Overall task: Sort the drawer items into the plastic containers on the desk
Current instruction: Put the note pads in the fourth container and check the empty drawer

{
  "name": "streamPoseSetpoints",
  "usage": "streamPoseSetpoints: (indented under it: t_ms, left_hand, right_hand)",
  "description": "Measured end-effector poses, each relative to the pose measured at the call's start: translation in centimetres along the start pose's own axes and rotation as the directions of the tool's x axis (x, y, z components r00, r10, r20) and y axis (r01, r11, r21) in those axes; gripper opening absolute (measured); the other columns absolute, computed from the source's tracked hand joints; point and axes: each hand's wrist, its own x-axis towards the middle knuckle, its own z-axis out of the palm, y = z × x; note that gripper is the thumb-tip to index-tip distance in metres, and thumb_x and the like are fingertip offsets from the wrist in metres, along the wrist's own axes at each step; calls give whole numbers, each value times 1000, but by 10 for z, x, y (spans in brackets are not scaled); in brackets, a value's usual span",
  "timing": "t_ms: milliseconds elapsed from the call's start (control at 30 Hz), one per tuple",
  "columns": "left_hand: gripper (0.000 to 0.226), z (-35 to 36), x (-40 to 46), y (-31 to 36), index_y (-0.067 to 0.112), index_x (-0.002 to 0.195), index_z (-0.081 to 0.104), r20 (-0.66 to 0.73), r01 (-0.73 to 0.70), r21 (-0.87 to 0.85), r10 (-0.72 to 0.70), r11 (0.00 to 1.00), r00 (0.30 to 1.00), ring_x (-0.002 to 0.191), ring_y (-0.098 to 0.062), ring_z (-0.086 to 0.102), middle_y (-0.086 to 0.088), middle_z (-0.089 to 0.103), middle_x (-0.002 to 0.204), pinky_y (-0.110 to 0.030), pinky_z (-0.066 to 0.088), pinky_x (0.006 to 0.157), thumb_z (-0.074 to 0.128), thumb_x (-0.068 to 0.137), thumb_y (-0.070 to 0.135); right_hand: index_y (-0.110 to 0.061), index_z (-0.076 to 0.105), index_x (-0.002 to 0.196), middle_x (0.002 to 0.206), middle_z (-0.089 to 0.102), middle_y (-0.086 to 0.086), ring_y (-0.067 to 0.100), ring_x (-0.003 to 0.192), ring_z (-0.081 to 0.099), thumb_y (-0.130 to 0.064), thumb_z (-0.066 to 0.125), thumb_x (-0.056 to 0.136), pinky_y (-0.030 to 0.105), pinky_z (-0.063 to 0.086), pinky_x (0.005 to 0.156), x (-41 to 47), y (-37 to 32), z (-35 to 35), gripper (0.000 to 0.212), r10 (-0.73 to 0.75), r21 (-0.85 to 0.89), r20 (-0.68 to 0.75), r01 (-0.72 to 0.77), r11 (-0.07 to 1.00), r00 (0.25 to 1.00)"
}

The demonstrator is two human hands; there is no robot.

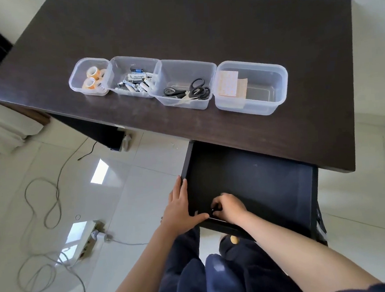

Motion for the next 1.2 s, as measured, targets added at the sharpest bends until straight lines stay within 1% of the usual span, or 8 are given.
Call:
streamPoseSetpoints:
  t_ms: [133,233,367,500,733,900,1033,1200]
  left_hand:
    - [118,0,1,-3,20,151,-6,17,-1,-36,1,999,1000,147,-25,1,6,-16,158,-39,26,114,69,70,62]
    - [115,-4,2,-4,21,151,-4,33,6,-114,-2,993,999,147,-22,0,8,-14,158,-37,24,115,70,72,59]
    - [107,-18,6,-4,22,152,2,-17,6,-247,-11,969,1000,147,-17,5,9,-6,159,-37,23,118,69,75,55]
    - [94,-46,19,-2,21,150,16,-188,-51,-327,-12,944,982,146,-11,11,8,5,159,-30,22,115,69,78,51]
    - [79,-158,86,-13,16,142,36,-478,-241,-349,49,906,877,145,-12,16,1,16,157,-29,24,112,76,76,36]
    - [76,-239,143,-43,12,140,38,-614,-202,-324,-43,924,788,142,-26,17,-9,19,156,-39,22,114,74,78,36]
    - [76,-274,174,-64,13,141,34,-579,-101,-304,-100,947,809,139,-32,22,-10,28,150,-44,31,107,70,80,41]
    - [72,-282,183,-81,11,136,37,-548,-70,-246,-79,967,833,130,-32,28,-8,33,143,-45,42,97,69,80,41]
  right_hand:
    - [-26,66,86,90,65,-2,16,79,62,-17,68,76,28,52,73,0,0,-1,14,76,129,-17,-73,989,997]
    - [-27,62,80,81,64,-2,14,68,63,-12,68,77,30,55,70,-6,-4,-15,16,77,279,-61,-57,959,995]
    - [-26,66,84,82,66,-7,4,64,63,-11,70,80,11,50,62,-19,-27,-56,16,30,445,-231,78,892,973]
    - [-20,69,88,85,69,-4,7,71,66,-9,70,81,15,53,67,-25,-69,-103,14,-36,529,-373,245,812,927]
    - [-13,71,90,82,70,-4,11,74,66,-6,71,79,14,52,69,16,-171,-192,13,-71,449,-652,459,766,755]
    - [-15,71,89,82,67,-6,0,67,60,-7,71,79,10,49,67,73,-246,-236,13,-123,327,-719,489,809,684]
    - [-16,71,89,82,64,-7,-2,59,54,-7,68,80,5,41,58,121,-285,-248,13,-94,278,-679,374,885,728]
    - [-22,72,99,91,61,-11,9,76,57,-13,59,87,27,47,66,160,-299,-239,20,-86,119,-580,189,975,810]
